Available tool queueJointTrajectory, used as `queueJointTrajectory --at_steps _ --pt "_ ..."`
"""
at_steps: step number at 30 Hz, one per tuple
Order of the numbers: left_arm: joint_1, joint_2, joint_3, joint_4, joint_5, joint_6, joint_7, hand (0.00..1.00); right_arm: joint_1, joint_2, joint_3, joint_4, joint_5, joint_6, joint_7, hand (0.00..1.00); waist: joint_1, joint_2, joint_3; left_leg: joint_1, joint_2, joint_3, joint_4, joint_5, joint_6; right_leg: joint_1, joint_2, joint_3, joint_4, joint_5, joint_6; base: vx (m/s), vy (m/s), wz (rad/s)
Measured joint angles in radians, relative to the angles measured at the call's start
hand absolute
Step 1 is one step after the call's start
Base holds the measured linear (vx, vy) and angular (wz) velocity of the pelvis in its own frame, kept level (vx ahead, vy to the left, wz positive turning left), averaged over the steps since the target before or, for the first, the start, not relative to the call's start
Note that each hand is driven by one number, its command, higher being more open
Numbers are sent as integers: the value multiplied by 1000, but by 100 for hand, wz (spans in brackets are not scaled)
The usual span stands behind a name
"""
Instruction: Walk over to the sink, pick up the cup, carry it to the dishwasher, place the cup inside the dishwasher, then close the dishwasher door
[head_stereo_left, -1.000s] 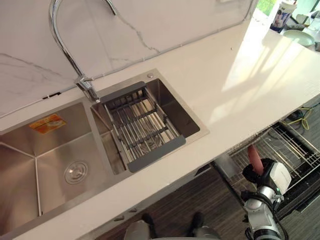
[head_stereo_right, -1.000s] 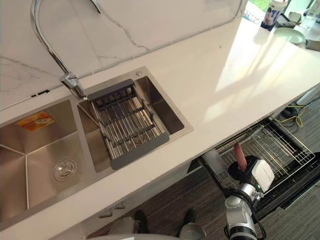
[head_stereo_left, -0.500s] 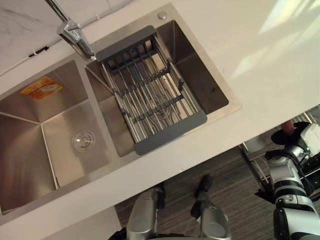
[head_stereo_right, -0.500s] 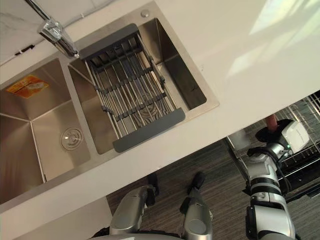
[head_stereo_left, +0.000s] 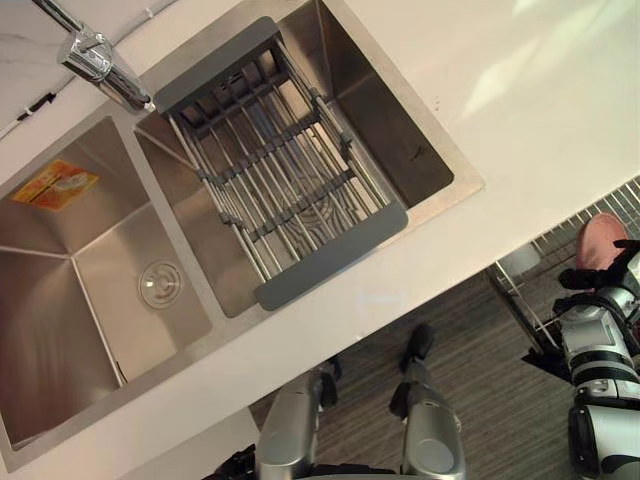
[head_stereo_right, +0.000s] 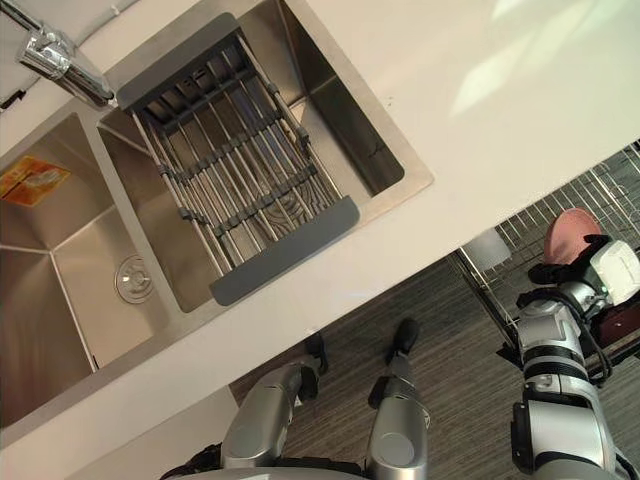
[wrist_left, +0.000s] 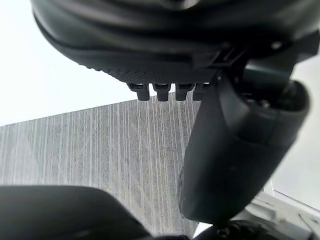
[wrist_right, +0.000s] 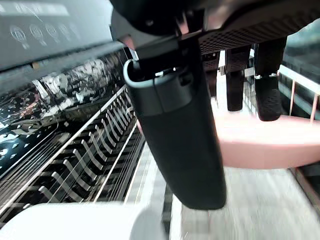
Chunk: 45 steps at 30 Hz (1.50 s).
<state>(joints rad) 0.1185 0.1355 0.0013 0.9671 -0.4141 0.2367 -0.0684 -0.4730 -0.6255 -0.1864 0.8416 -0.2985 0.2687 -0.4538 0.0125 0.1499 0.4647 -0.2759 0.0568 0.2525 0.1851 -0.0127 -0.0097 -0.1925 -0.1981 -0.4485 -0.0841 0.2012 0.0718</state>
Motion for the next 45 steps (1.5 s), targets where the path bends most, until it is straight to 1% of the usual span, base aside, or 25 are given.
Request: queueJointTrajectory --at_steps 1,2,3,6,7,8,9,10,11,13,14,15,16,17,18,21,24,26,29,32,35,37,40,43,45 --pt "-5 0 0 5 1 -2 1 100 0 1 0 -18 139 -34 102 100 -1 -1 1 4 -1 0 -3 0 0 0 0 4 0 1 0 32 29 -8" --pt "-12 0 0 8 1 -1 0 100 2 5 6 -36 240 -37 180 100 0 -2 2 9 -2 0 -6 0 0 2 0 8 0 1 0 34 25 -11" --pt "-15 2 0 10 3 2 1 100 13 20 19 -74 299 -41 229 100 -2 -3 3 18 -2 0 -10 0 0 6 1 11 0 1 0 35 22 -11" --pt "-15 8 1 10 5 11 0 100 42 24 31 -169 321 -45 308 100 -7 -13 10 48 -3 3 -20 0 0 24 2 25 1 2 0 21 23 -15" --pt "-14 11 1 11 9 11 0 100 57 24 28 -218 339 -49 315 100 -7 -21 15 69 -4 13 -34 1 1 30 3 37 1 2 0 -1 25 -24" --pt "-14 13 1 11 10 11 0 100 65 24 22 -245 350 -53 315 100 -9 -25 18 78 -4 20 -39 1 1 33 3 44 1 2 0 -12 24 -35" --pt "-14 15 1 13 13 11 0 100 91 30 -12 -331 370 -67 315 100 -10 -30 19 94 -4 39 -51 1 1 34 4 61 1 1 0 -10 20 -38" --pt "-13 15 1 20 14 12 3 100 114 44 -54 -441 389 -94 302 100 -21 -33 20 109 -5 53 -66 1 1 34 4 76 1 -1 2 -9 18 -37" --pt "-12 15 1 22 14 13 5 100 122 51 -74 -497 393 -113 288 100 -29 -35 21 115 -5 58 -71 1 1 34 4 81 1 -1 3 15 14 -31" --pt "-8 14 1 22 22 23 17 100 165 73 -164 -723 391 -197 201 100 -51 -40 21 134 -3 73 -82 2 0 39 7 94 1 0 3 37 5 -19" --pt "-5 14 2 22 22 26 21 100 174 76 -192 -769 391 -216 175 100 -56 -41 19 140 -2 75 -85 2 0 42 8 96 1 -1 3 59 -2 -17" --pt "3 16 9 21 22 31 24 100 199 79 -253 -832 383 -245 126 100 -58 -49 11 154 0 87 -95 2 -1 45 11 107 2 -2 5 67 -2 -19" --pt "8 17 17 21 22 33 25 100 210 80 -284 -849 385 -259 97 100 -59 -57 7 161 1 92 -99 2 -2 47 13 112 2 -4 6 95 -3 -26" --pt "23 20 37 21 22 38 26 100 240 84 -370 -860 393 -284 33 100 -67 -76 -3 180 1 100 -114 2 -2 54 16 120 5 -9 6 85 -1 -17" --pt "30 22 40 21 22 39 26 100 253 84 -405 -860 396 -288 9 100 -73 -84 -8 185 1 102 -117 2 -2 54 17 121 9 -13 6 97 0 -12" --pt "56 25 47 22 20 42 26 100 335 90 -573 -835 479 -317 -90 100 -110 -105 -21 216 -5 117 -144 1 -3 53 15 137 36 -33 13 53 15 -12" --pt "73 23 63 25 20 46 27 100 408 127 -667 -750 605 -342 -92 100 -136 -115 -29 237 -6 131 -153 -3 -6 53 15 153 52 -46 16 31 19 -17" --pt "82 15 74 26 10 48 28 100 448 171 -690 -691 669 -349 -64 100 -140 -115 -31 249 -4 143 -157 -4 -8 53 14 163 60 -51 16 2 0 -17" --pt "95 -1 80 27 3 47 35 100 491 268 -691 -584 697 -350 -28 100 -147 -104 -46 255 -1 146 -158 -3 -10 54 14 163 67 -58 14 -9 -9 -6" --pt "96 -12 80 32 2 46 41 100 500 336 -691 -525 711 -352 -49 100 -146 -85 -59 251 -1 141 -149 -3 -11 58 10 156 67 -61 18 -23 -10 7" --pt "96 -18 80 42 0 47 44 100 505 392 -691 -470 801 -398 -45 100 -145 -73 -71 249 -1 120 -142 -5 -15 73 6 136 64 -65 17 -34 -7 20" --pt "95 -17 80 45 -16 48 47 100 505 457 -687 -459 934 -444 17 100 -135 -71 -76 246 0 110 -143 -4 -17 78 5 125 63 -65 17 -40 -14 14" --pt "95 -22 79 53 -20 49 48 100 508 513 -626 -448 1074 -473 98 100 -120 -61 -95 237 0 101 -141 -3 -19 79 3 116 58 -64 15 -21 -11 10" --pt "95 -30 78 59 -20 45 48 100 501 536 -559 -427 1116 -486 137 100 -105 -47 -108 238 -1 89 -142 -2 -20 93 3 103 48 -63 15 9 -8 13" --pt "95 -37 75 63 -20 35 47 100 482 550 -481 -421 1140 -489 166 100 -89 -33 -117 238 -2 71 -144 2 -24 106 3 83 39 -62 17 29 -14 23"
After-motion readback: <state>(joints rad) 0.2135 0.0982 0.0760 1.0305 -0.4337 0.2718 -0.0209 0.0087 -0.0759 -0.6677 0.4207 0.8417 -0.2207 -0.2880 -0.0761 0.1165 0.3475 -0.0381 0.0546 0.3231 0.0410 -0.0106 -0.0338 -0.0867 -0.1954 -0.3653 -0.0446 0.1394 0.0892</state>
